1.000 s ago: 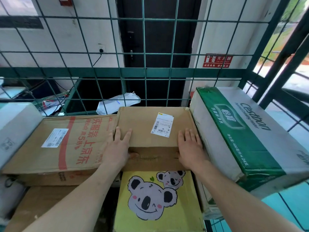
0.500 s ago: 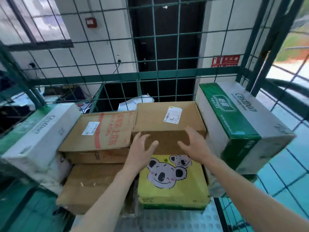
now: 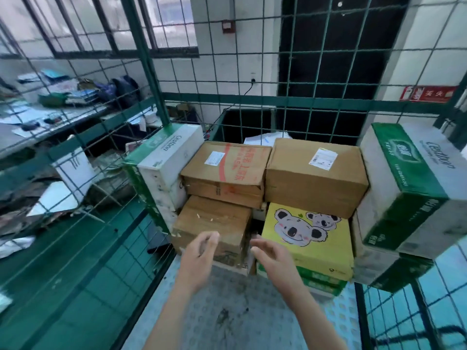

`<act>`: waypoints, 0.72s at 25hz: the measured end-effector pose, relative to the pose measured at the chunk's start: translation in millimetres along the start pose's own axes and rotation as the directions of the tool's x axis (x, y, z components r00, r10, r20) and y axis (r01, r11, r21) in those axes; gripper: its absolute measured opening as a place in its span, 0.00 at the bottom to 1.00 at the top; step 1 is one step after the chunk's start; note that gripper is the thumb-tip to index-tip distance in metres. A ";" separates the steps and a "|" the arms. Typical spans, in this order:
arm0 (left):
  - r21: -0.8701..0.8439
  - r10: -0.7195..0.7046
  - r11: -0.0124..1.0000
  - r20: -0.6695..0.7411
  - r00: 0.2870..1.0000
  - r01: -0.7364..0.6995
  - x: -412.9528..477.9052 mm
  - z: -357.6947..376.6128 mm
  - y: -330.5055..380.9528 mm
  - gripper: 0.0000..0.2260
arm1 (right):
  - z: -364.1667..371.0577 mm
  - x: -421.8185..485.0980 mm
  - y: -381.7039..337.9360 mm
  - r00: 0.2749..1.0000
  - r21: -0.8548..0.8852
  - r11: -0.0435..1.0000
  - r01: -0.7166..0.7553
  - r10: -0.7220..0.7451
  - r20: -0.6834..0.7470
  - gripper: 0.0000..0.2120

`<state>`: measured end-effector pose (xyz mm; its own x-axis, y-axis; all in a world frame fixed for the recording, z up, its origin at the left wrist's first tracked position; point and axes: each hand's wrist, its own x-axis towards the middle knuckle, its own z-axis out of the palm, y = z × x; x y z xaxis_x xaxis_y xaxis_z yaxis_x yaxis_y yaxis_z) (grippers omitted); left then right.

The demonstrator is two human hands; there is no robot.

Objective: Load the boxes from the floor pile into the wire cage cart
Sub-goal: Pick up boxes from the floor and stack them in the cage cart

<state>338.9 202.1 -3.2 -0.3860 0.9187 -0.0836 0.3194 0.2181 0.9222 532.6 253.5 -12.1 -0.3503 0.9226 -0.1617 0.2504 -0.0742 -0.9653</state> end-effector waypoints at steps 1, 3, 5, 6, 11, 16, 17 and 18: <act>-0.027 -0.017 1.000 -0.031 0.999 0.016 -12.0 -16.7 -7.7 0.11 | 18.4 -7.8 -4.4 0.999 -0.001 1.000 -0.004 0.004 0.043 0.07; -0.062 -0.056 0.997 -0.102 0.993 0.050 -39.8 -53.1 -26.7 0.18 | 58.9 -24.7 -12.4 0.990 -0.029 0.999 0.015 -0.011 0.139 0.08; -0.083 -0.104 0.992 -0.171 0.980 0.091 -69.9 -89.5 -47.1 0.22 | 99.2 -41.3 -18.1 0.968 -0.077 0.996 0.045 -0.024 0.251 0.08; -0.101 -0.134 0.988 -0.206 0.969 0.115 -86.3 -107.9 -55.4 0.22 | 118.5 -49.6 -22.0 0.952 -0.105 0.993 0.060 -0.026 0.304 0.07; -0.142 -0.167 0.982 -0.371 0.913 0.122 -167.4 -185.5 -91.8 0.18 | 203.0 -98.0 -42.6 0.863 -0.197 0.968 0.157 -0.037 0.504 0.08; -0.237 -0.272 0.957 -0.533 0.801 0.167 -274.5 -260.7 -149.5 0.24 | 296.9 -174.3 -36.9 0.784 -0.203 0.965 0.167 -0.005 0.621 0.07; -0.265 -0.307 0.946 -0.558 0.771 0.184 -301.0 -275.3 -162.4 0.25 | 316.9 -192.5 -32.3 0.762 -0.204 0.965 0.165 0.006 0.647 0.06; -0.291 -0.337 0.936 -0.578 0.744 0.198 -327.2 -288.4 -172.8 0.27 | 335.6 -209.8 -27.3 0.741 -0.202 0.965 0.167 0.012 0.672 0.06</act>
<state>160.4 -231.1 -26.3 -0.8945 0.4194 -0.1549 -0.0293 0.2907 0.9564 296.4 -65.2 -20.6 -0.8627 0.4278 -0.2696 0.3652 0.1586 -0.9173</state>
